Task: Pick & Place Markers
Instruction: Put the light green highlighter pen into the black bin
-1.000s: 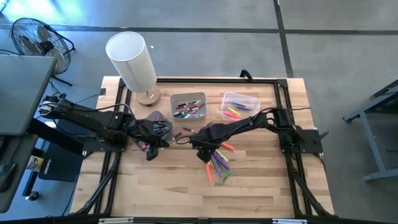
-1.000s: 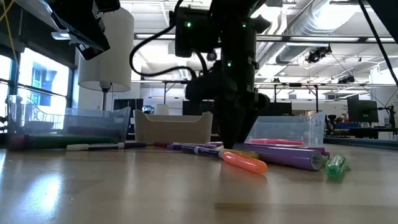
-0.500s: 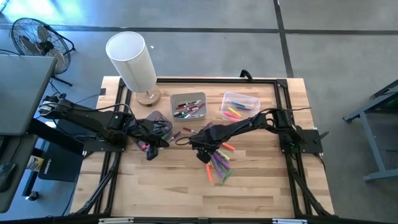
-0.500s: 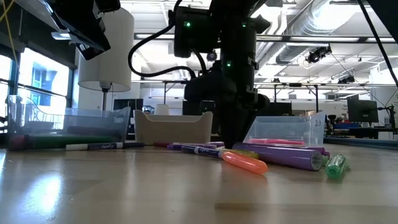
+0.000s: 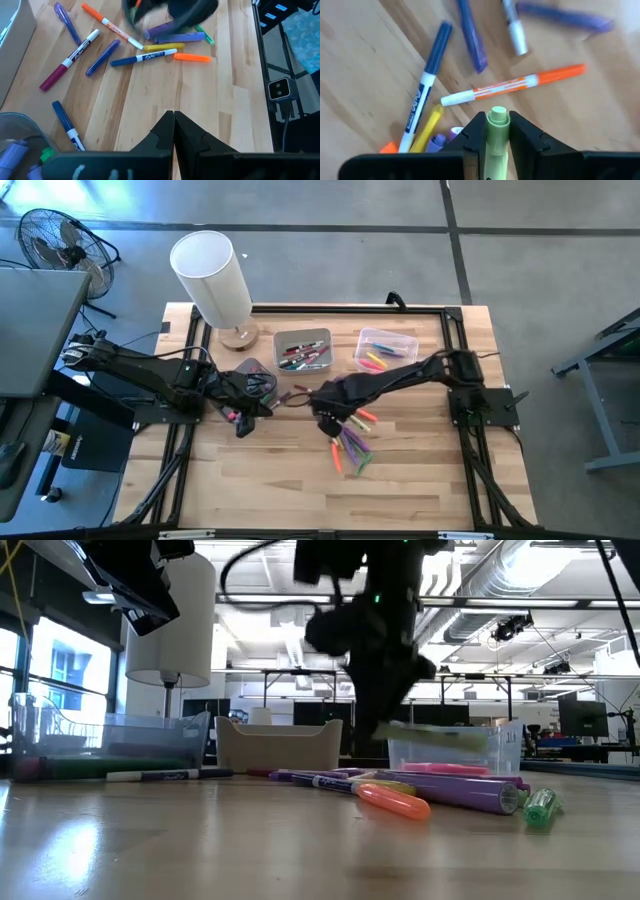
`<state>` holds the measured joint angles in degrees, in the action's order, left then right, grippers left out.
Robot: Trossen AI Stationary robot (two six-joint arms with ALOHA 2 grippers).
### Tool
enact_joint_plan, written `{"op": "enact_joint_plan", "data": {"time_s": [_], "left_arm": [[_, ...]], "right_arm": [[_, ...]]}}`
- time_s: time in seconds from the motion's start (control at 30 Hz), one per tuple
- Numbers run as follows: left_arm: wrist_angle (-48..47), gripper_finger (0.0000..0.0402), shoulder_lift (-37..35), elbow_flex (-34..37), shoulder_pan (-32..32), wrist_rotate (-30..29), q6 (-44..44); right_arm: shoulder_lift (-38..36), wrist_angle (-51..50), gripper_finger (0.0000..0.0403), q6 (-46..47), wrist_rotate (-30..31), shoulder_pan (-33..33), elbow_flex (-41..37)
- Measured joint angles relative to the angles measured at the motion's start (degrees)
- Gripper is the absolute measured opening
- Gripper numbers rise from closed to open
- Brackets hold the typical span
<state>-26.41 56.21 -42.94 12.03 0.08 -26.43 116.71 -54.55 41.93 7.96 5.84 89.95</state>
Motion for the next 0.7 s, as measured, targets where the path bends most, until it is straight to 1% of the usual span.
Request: {"op": "enact_joint_plan", "data": {"time_s": [0.1,0.23,0.3,0.4,0.47,0.57,0.7], "left_arm": [[0.31,0.0,0.0,0.0,0.0,0.0,-0.83],[1.53,0.0,0.0,0.0,0.0,0.0,-0.88],[2.27,0.0,0.0,-0.02,-0.02,0.34,-0.88],[2.87,0.0,-1.05,-0.02,-0.02,2.22,-0.9],[3.23,0.0,-1.86,-0.09,-0.02,2.95,-0.9],[3.26,0.0,-3.31,-0.04,-0.02,4.66,-0.29],[6.16,0.0,-6.3,-0.02,0.0,8.31,2.33]], "right_arm": [[-4.0,0.07,0.0058,0.0,2.24,-0.21,0.0],[-9.88,3.28,0.0068,-0.01,8.31,-0.5,0.11],[-12.31,8.04,0.007,-0.93,11.07,-1.03,0.11],[-13.71,20.36,0.0068,-4.89,13.19,-2.69,0.19],[-13.32,30.65,0.0065,-8.48,11.89,-4.17,0.2],[-10.51,46.14,0.0064,-12.22,8.51,-6.65,0.24],[-5.13,60.59,0.0068,-11.01,3.11,-10.46,0.22]]}}
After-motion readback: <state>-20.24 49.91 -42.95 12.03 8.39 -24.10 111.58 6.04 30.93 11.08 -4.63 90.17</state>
